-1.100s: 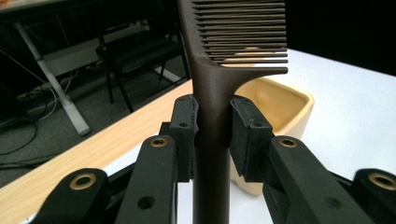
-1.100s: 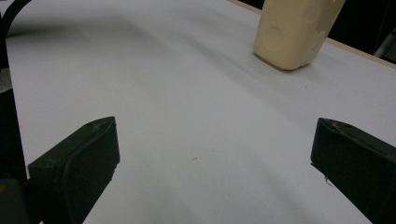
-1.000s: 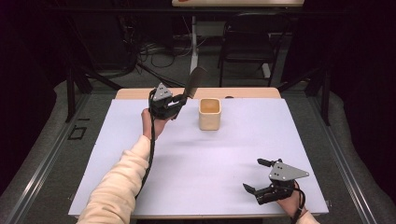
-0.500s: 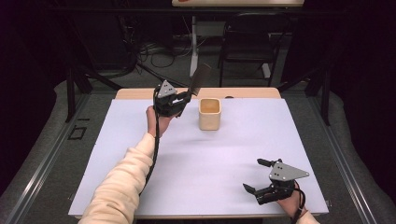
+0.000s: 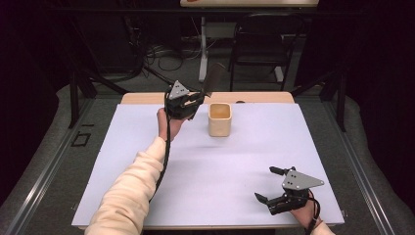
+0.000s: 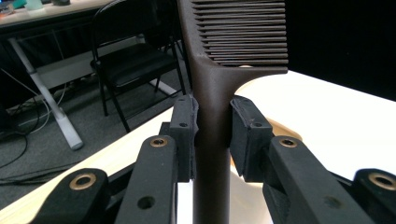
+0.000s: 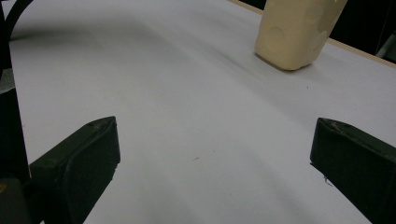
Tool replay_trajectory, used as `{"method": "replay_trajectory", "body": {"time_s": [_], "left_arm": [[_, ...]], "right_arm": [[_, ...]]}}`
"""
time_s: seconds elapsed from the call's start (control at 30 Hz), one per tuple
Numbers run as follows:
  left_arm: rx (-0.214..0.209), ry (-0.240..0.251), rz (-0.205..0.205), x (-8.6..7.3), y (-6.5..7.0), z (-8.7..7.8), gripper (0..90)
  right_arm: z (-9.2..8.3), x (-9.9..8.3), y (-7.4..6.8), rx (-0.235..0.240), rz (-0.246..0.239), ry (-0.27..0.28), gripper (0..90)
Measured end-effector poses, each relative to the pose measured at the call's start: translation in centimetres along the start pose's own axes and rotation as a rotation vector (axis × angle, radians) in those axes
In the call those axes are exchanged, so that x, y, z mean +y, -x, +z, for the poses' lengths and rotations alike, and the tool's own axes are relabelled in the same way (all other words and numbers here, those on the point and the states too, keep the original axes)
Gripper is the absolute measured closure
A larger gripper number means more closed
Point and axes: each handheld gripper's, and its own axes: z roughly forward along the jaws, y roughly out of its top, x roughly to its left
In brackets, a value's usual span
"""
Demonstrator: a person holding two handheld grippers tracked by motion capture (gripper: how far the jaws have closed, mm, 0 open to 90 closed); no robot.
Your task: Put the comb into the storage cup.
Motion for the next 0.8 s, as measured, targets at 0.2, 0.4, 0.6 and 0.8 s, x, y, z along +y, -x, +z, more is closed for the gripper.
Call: {"method": "replay_trajectory", "body": {"time_s": [0.2, 0.4, 0.6, 0.8], "left_arm": [[-0.004, 0.008, -0.002, 0.4, 0.2, 0.2, 72.1], [-0.014, 0.021, -0.009, 0.8, 0.3, 0.5, 72.1], [-0.023, 0.030, -0.014, 1.2, 0.5, 0.8, 72.1], [-0.024, 0.032, -0.010, 1.4, 0.7, 1.1, 72.1]], "right_arm": [[0.0, 0.0, 0.0, 0.001, 0.002, -0.001, 1.1], [0.0, 0.0, 0.0, 0.002, 0.003, -0.001, 1.1], [0.0, 0.0, 0.0, 0.001, 0.005, -0.001, 1.1], [0.0, 0.0, 0.0, 0.000, 0.004, 0.000, 1.1]]}}
